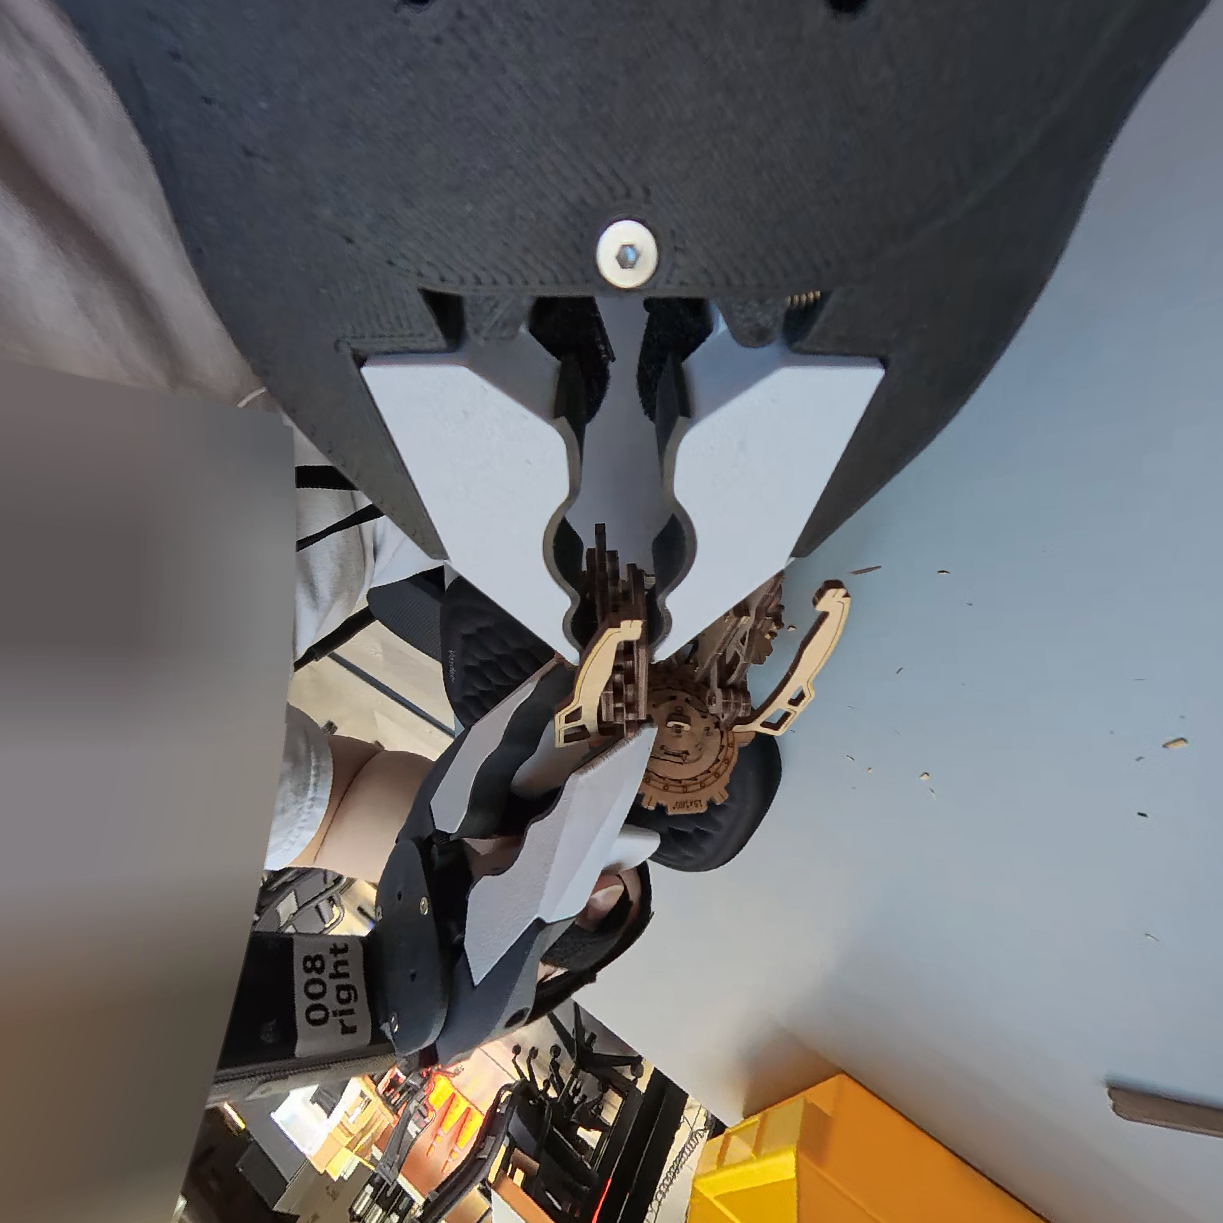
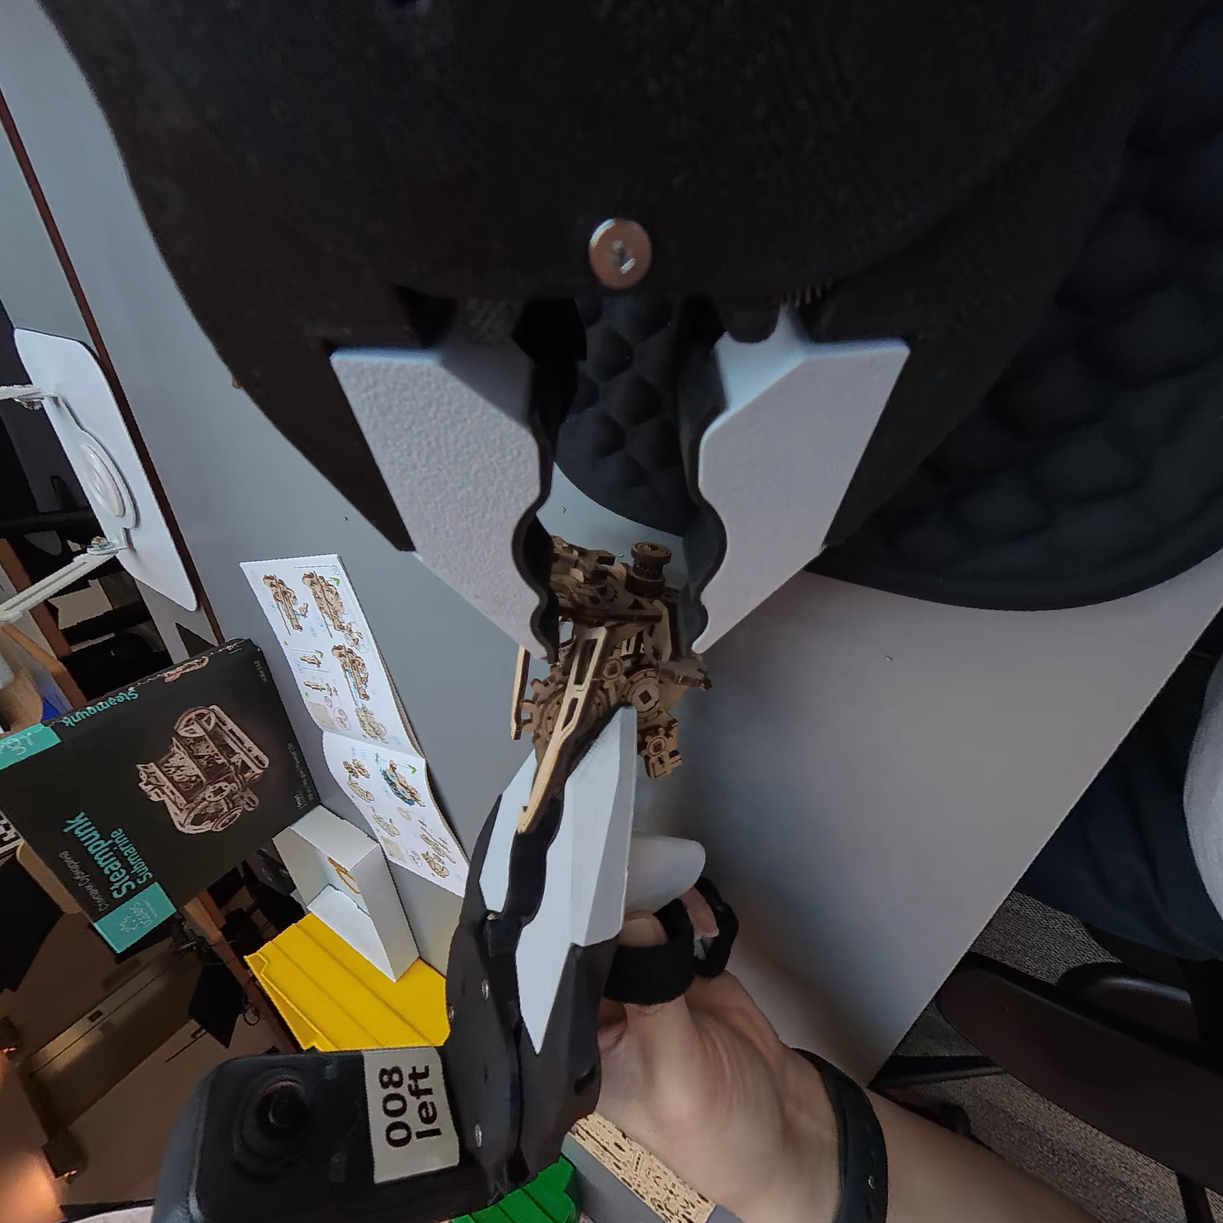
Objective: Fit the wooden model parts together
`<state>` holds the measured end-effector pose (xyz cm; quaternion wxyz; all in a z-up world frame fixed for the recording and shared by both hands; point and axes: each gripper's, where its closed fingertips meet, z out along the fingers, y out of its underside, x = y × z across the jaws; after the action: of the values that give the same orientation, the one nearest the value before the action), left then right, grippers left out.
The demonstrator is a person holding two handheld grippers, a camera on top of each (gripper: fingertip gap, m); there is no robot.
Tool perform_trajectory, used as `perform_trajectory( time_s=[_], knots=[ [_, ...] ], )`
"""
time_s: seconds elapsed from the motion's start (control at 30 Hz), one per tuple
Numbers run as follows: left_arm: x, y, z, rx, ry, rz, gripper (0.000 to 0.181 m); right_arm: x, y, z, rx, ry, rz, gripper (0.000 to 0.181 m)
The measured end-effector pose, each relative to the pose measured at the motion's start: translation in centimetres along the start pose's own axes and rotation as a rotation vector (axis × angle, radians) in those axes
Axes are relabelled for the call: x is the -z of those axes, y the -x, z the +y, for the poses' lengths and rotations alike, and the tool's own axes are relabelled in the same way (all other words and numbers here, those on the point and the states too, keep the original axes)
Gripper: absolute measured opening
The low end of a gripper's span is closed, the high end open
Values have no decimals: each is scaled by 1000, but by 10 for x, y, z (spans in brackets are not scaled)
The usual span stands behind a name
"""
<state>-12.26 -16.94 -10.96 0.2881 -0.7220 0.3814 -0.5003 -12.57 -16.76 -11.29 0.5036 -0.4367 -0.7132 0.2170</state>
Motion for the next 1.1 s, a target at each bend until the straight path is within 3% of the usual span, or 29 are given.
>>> perform_trajectory(
  time_s=[0.17,0.27,0.43,0.67,0.83,1.1],
  knots=[
    [1,0,2,38,3,15,14,-2,1,-1,70,28,41,36],
    [1,0,2,23,14,4,14,-1,-5,-2,121,35,106,50],
    [-1,-2,5,14,54,3,14,-1,2,-2,160,35,81,43],
    [-4,-4,8,0,107,-6,14,-1,1,-3,178,52,102,60],
    [-4,-4,9,-9,124,-10,14,-2,7,-3,211,51,75,48],
    [-4,-4,9,-12,144,-5,14,-2,7,-3,222,58,70,47]
  ],
)
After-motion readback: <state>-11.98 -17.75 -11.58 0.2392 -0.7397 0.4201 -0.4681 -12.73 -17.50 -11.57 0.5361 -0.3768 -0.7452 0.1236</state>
